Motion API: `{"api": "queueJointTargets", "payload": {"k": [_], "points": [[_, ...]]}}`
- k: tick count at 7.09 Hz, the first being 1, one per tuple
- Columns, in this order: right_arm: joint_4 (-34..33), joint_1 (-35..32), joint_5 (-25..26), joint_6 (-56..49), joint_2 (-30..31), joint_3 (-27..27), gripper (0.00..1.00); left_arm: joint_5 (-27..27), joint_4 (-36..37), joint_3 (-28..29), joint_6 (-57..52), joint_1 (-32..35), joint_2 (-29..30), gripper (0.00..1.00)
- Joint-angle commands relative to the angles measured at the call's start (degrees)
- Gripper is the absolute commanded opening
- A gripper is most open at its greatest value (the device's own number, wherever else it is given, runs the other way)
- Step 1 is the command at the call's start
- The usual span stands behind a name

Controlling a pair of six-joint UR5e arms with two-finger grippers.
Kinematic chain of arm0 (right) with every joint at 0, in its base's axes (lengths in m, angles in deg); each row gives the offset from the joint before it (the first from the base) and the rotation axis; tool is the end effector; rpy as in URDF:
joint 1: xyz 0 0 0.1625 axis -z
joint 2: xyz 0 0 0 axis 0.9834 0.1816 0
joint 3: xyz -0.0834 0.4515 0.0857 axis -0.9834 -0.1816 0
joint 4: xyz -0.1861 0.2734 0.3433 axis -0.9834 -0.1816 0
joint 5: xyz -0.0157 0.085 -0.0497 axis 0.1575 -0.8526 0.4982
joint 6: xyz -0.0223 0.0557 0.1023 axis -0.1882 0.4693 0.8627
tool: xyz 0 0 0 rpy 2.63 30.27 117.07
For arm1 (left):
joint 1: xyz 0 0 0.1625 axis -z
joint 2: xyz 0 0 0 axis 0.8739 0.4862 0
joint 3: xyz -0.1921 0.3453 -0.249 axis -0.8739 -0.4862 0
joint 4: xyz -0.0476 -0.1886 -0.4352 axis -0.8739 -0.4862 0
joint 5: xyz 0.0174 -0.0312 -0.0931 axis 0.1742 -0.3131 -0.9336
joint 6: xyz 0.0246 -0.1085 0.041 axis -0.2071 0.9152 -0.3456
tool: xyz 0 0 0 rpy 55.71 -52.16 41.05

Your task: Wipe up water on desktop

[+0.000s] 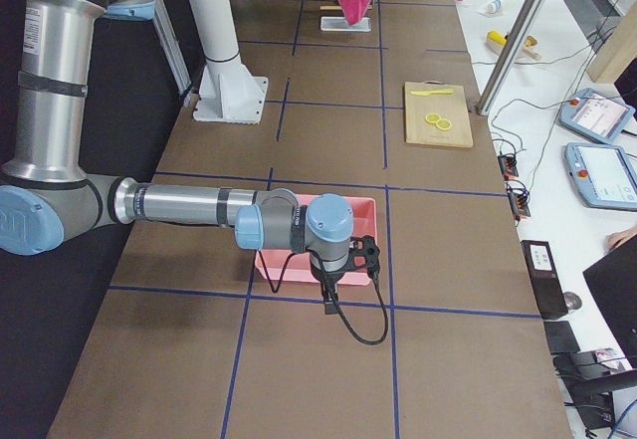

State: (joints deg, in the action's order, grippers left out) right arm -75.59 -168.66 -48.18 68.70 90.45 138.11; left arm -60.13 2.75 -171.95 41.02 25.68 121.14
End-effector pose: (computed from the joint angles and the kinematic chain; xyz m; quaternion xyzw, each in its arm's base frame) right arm 0.0461 -0.4717 0.7125 0.0349 -0.3606 -0.0697 0.9294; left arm -0.0171 -0.5478 0.6743 0.0183 0.3808 0.1098 0.9179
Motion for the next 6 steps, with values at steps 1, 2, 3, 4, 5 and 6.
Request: {"api": "queueJointTargets", "payload": {"k": [1, 2, 3, 4, 5, 6], "points": [[0.01, 0.0, 0.0, 0.0, -0.04, 0.81, 1.0, 0.0, 0.0, -0.02, -0.04, -0.02, 0.11, 1.0], [0.01, 0.0, 0.0, 0.0, -0.04, 0.9, 1.0, 0.0, 0.0, 0.06, -0.04, -0.02, 0.29, 1.0], [0.01, 0.0, 0.0, 0.0, -0.04, 0.99, 1.0, 0.0, -0.09, -0.11, -0.04, -0.02, 0.46, 1.0], [0.01, 0.0, 0.09, 0.0, -0.04, 1.08, 1.0, 0.0, -1.74, -0.2, -0.04, -0.02, 0.55, 1.0], [0.01, 0.0, 0.17, 0.09, -0.04, 1.86, 1.0, 0.26, -4.54, -0.2, 0.05, -0.02, 0.72, 1.0], [-0.08, 0.0, 0.18, 0.17, -0.04, 2.13, 1.0, 0.35, -8.66, -0.2, 0.39, -0.19, 1.51, 1.0]]}}
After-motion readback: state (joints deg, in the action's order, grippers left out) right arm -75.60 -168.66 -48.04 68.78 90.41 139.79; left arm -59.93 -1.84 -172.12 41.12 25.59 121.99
